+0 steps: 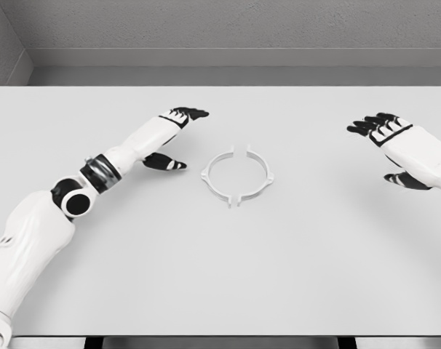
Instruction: Assemble PVC drainage pipe clamps
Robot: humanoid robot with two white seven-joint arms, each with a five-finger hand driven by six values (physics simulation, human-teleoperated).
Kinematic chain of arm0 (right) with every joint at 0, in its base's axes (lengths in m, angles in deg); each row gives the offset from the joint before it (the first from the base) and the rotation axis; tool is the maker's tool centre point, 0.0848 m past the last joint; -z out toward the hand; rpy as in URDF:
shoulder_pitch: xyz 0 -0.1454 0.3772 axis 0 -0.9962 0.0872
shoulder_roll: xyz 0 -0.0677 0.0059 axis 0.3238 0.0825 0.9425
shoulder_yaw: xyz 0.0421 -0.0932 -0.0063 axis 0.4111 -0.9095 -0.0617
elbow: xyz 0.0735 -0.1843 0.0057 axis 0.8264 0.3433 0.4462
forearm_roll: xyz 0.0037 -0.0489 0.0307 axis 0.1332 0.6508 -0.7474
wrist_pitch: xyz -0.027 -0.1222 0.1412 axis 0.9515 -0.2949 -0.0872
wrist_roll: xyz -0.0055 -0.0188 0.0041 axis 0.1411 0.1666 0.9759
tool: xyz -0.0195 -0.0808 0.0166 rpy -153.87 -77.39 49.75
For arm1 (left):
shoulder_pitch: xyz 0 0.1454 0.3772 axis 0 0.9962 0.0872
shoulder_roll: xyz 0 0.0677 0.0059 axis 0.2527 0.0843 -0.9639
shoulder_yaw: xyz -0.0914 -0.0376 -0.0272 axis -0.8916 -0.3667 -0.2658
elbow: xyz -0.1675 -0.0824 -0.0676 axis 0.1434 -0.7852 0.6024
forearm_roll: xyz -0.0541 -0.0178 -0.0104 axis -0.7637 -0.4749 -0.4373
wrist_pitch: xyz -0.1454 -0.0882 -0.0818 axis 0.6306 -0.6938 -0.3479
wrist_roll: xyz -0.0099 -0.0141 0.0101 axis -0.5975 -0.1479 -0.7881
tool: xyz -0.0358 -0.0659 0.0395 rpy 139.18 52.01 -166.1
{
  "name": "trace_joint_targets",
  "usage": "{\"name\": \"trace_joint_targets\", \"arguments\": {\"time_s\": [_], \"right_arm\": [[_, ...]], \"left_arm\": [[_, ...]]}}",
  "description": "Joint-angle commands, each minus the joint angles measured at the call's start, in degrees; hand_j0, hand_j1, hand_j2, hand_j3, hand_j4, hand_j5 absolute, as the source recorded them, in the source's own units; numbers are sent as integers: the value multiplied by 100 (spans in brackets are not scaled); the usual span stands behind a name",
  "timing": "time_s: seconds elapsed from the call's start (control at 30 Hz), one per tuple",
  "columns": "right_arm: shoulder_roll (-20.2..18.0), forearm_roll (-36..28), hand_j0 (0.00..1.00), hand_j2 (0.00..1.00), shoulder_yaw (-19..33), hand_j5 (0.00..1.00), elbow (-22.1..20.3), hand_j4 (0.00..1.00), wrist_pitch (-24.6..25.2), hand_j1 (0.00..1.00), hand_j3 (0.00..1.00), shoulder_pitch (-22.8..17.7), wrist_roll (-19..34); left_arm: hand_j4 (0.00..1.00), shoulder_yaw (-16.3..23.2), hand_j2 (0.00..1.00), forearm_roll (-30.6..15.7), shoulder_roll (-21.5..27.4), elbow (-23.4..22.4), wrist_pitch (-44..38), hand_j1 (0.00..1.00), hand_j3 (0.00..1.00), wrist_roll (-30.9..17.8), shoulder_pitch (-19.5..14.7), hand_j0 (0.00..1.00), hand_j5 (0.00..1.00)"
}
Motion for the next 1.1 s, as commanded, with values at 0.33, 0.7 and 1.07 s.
{"name": "trace_joint_targets", "arguments": {"time_s": [0.33,0.7,1.07], "right_arm": [[214,-147,100,100,488,100,159,100,-205,100,100,-9,8],[363,-156,100,100,471,100,141,100,-205,100,100,-9,52],[380,-147,100,100,418,100,-9,100,-205,100,100,0,52]], "left_arm": [[100,133,100,15,42,264,0,100,100,3,132,100,100],[100,212,100,50,-99,220,0,100,100,3,123,100,100],[100,221,100,85,-187,220,0,100,100,3,123,100,100]]}}
